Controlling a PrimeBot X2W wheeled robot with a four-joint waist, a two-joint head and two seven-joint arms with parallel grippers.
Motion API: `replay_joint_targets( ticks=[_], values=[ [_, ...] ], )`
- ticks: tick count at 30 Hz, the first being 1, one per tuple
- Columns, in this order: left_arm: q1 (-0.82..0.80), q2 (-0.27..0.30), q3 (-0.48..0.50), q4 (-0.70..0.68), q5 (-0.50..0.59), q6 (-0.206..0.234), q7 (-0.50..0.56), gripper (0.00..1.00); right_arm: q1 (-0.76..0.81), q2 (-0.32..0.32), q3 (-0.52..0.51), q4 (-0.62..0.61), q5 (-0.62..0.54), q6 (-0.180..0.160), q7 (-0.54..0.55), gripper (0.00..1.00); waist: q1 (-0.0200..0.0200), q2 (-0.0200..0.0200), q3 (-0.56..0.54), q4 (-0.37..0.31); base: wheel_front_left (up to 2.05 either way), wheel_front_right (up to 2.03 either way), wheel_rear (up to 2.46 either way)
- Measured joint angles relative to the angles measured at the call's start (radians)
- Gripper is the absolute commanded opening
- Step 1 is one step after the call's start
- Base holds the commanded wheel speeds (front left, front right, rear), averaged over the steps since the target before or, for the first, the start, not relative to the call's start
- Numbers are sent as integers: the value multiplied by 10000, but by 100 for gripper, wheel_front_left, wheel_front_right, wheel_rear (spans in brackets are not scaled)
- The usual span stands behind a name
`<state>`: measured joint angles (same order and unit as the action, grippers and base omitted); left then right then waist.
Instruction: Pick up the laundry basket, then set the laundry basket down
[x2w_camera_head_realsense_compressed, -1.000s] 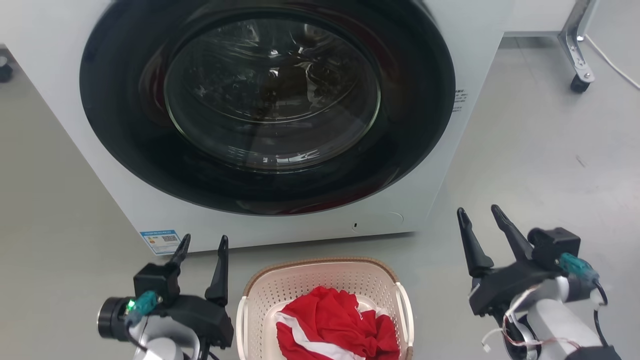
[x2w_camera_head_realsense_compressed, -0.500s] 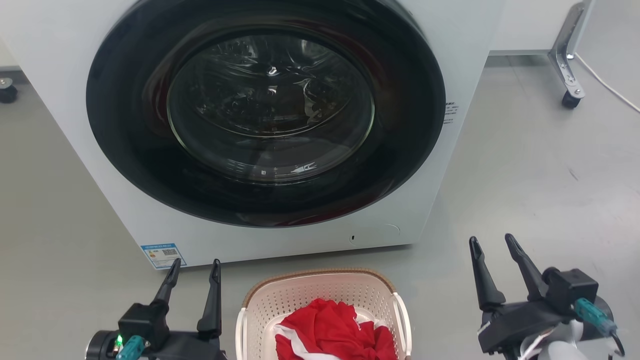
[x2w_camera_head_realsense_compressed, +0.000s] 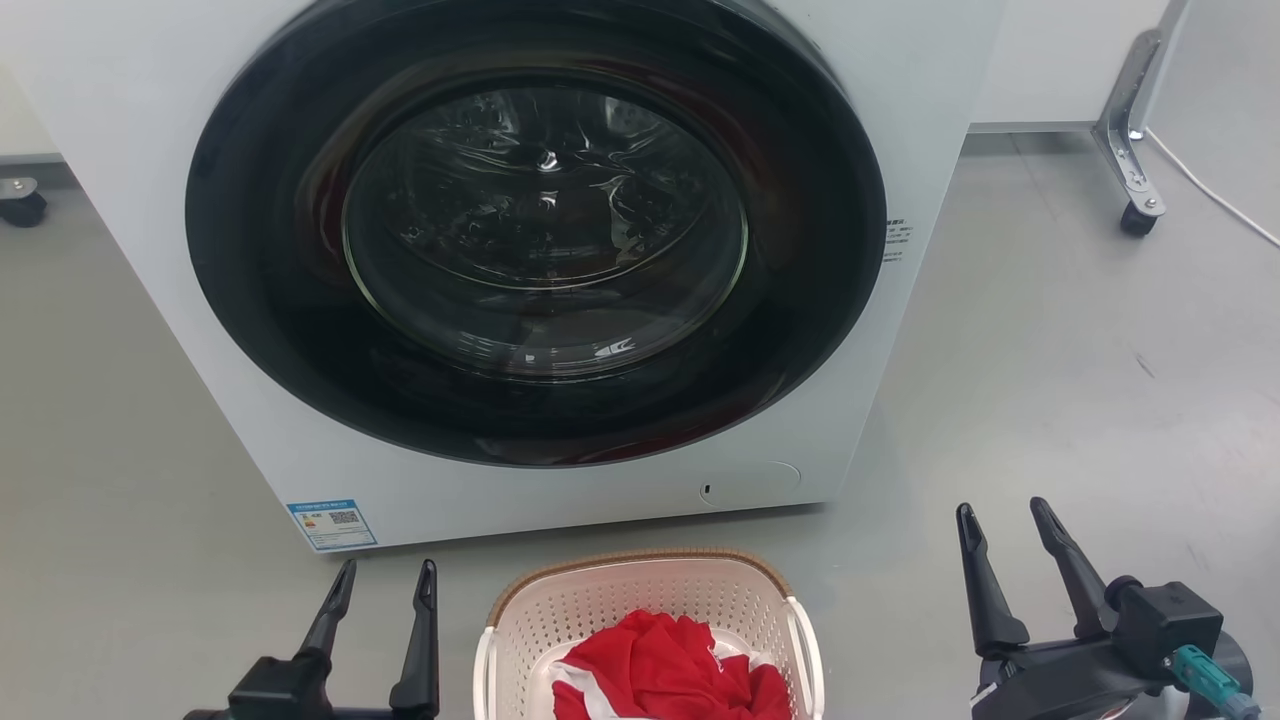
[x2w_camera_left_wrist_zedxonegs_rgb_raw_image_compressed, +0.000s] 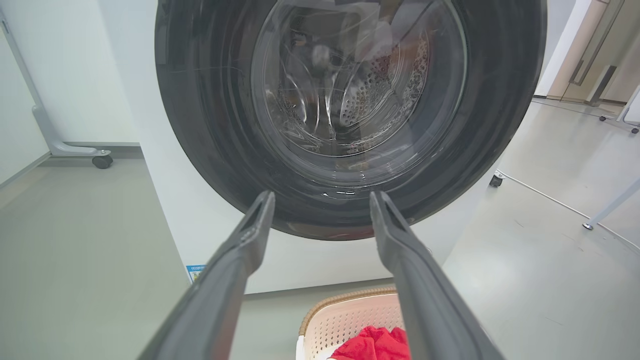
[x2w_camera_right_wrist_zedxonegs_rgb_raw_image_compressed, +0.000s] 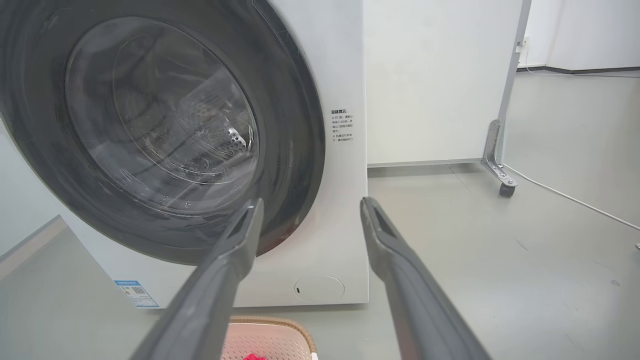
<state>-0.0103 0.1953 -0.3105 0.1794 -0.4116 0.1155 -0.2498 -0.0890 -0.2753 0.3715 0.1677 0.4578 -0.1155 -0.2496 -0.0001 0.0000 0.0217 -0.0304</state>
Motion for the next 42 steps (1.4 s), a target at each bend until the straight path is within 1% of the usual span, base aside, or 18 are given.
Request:
replay_joint_targets(
  ticks=[4,6,9,21,22,27,32,41,42],
  values=[
    [59,-4,71,-127,35,6,0,100,42,0,-111,-192,-117,-4,0,100,0,0,2,-7,0,0,0],
    [121,-27,86,-190,77,79,2,100,113,0,-161,-270,-167,-29,0,100,1,0,2,-8,0,0,0],
    [185,-84,100,-267,90,79,13,100,204,0,-238,-341,-201,-75,0,100,1,0,-2,-4,0,0,0],
    [206,-136,213,-546,445,82,253,100,395,2,-481,-569,-364,-77,0,100,1,0,2,42,0,0,0],
    [210,-150,221,-564,451,82,261,0,395,4,-497,-585,-364,-77,0,0,1,0,2,44,0,0,0],
    [408,-230,142,-215,428,73,284,0,628,173,-397,-238,-339,-71,33,0,1,0,3,45,0,0,0],
    [410,-284,320,-165,192,-25,387,0,659,263,-654,-197,-19,17,173,0,1,0,-6,58,0,0,0],
    [392,-395,671,-40,-1009,-209,727,0,629,435,-1035,-59,1093,209,491,0,1,0,-22,81,0,0,0],
    [390,-397,719,-27,-1104,-282,740,0,623,454,-1085,-42,1204,249,560,0,1,0,-24,84,0,0,0]
  ],
)
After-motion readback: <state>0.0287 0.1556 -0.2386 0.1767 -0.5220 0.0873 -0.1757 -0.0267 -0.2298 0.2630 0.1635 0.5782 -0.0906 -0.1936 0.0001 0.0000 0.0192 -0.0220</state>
